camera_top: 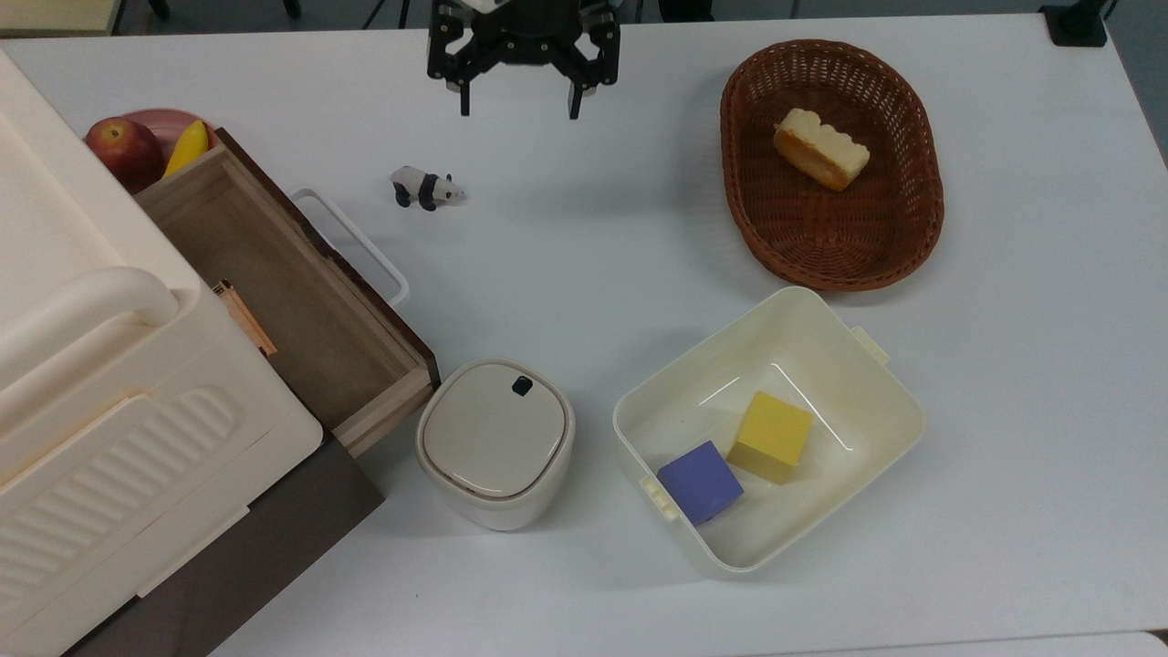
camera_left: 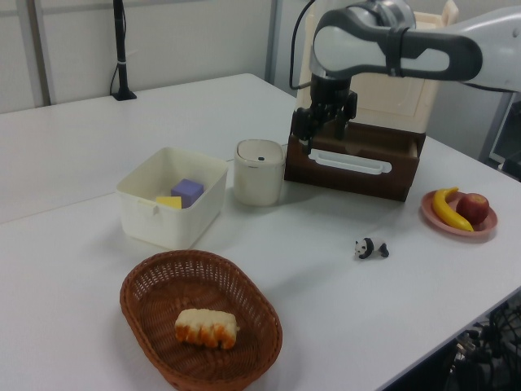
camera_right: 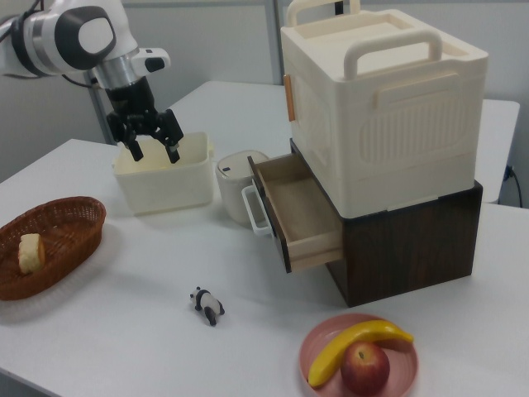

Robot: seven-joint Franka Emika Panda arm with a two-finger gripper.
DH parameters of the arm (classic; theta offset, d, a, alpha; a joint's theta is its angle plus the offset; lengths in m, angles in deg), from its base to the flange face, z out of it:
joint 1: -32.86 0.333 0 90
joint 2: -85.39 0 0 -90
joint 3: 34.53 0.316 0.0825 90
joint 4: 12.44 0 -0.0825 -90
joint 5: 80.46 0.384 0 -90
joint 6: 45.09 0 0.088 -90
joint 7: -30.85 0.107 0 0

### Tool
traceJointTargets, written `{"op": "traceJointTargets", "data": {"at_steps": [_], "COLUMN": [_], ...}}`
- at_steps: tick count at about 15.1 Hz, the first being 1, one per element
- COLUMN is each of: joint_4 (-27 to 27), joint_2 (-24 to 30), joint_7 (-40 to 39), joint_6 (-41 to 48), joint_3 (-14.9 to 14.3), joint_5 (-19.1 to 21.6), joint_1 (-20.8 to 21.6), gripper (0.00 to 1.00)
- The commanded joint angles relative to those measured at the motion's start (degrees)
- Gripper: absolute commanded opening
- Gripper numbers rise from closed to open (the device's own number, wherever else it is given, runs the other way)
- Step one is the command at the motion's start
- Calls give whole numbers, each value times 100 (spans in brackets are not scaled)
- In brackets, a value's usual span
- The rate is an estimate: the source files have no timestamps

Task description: Slide open the drawer

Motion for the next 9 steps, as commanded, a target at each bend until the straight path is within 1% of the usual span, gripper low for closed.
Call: {"op": "traceJointTargets", "data": {"at_steps": [1, 3, 4, 8, 9], "joint_4": [161, 442, 452, 329, 329], "joint_2": [170, 161, 214, 390, 390], "joint_7": [70, 96, 52, 26, 34], "joint_6": [533, 990, 1053, 1036, 1010], "joint_3": [-251, -471, -524, -516, -472], "joint_5": [407, 775, 872, 935, 926], "joint_1": [18, 18, 1, -157, -175], "gripper": [100, 100, 100, 100, 100]}}
